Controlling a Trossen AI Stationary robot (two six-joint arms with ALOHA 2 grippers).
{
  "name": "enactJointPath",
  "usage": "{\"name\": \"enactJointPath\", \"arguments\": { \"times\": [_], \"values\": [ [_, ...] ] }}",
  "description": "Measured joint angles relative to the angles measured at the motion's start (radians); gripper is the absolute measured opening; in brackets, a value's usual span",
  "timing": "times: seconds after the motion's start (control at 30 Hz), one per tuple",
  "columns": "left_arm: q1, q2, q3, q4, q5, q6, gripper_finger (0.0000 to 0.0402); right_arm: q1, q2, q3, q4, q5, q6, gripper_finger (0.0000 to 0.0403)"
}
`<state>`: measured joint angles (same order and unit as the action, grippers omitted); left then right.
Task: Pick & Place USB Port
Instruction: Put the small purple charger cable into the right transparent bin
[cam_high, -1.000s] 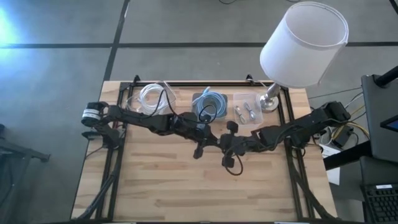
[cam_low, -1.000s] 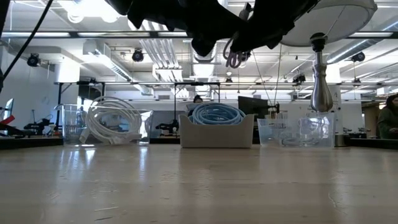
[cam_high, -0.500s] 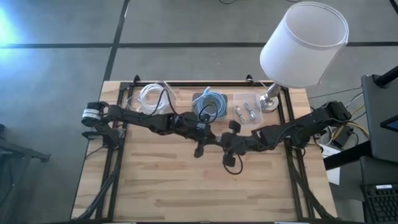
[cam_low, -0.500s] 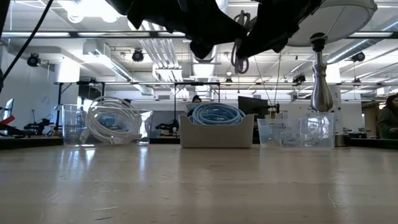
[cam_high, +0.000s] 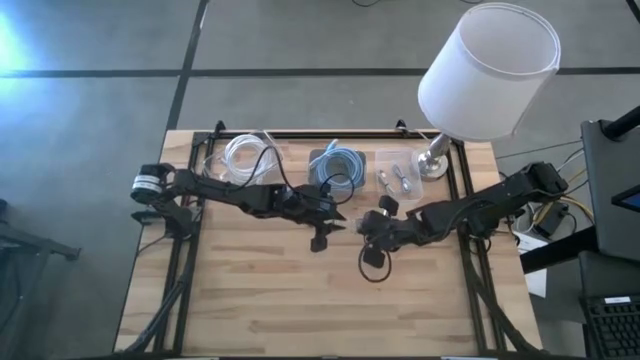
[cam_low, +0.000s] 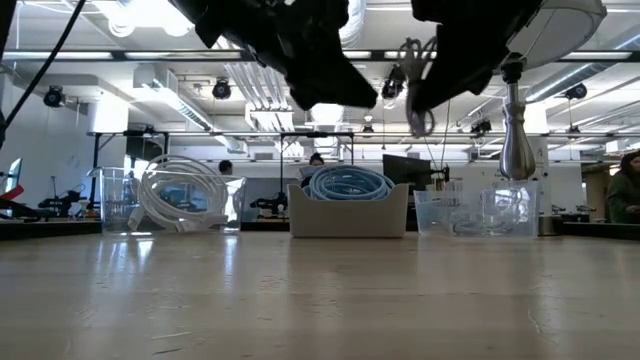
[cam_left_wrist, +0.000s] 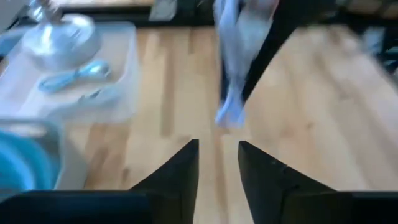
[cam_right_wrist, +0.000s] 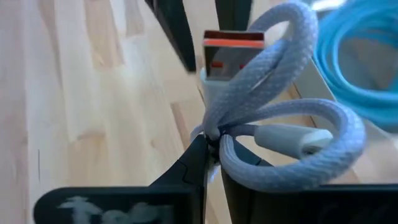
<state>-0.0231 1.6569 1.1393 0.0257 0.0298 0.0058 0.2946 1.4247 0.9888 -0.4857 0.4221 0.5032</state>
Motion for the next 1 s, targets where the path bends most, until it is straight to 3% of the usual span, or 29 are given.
{"name": "enactJointPath", "arguments": {
  "times": [0.13, 0.33, 0.5, 0.6, 0.73, 1.0],
  "values": [
    [0.001, 0.0, 0.0, -0.058, -0.033, -0.011, 0.0134, 0.0, -0.059, 0.0, -0.14, 0.011, 0.085, 0.0027],
    [0.0, 0.0, 0.0, -0.068, -0.033, -0.022, 0.0135, -0.019, -0.214, 0.0, -0.35, 0.187, 0.222, 0.0027],
    [0.002, 0.0, 0.0, -0.046, -0.036, -0.022, 0.0129, -0.164, -0.315, -0.005, -0.513, 0.229, 0.338, 0.0027],
    [0.002, 0.0, 0.0, -0.04, -0.036, -0.022, 0.0128, -0.303, -0.335, -0.024, -0.548, 0.176, 0.315, 0.0027],
    [0.002, 0.0, 0.0, -0.036, -0.036, -0.022, 0.0129, -0.47, -0.323, -0.067, -0.454, 0.04, 0.145, 0.0027],
    [0.003, 0.0, 0.0, -0.038, -0.036, -0.034, 0.0126, -0.675, -0.173, -0.133, -0.284, -0.169, -0.085, 0.0028]
  ]
}}
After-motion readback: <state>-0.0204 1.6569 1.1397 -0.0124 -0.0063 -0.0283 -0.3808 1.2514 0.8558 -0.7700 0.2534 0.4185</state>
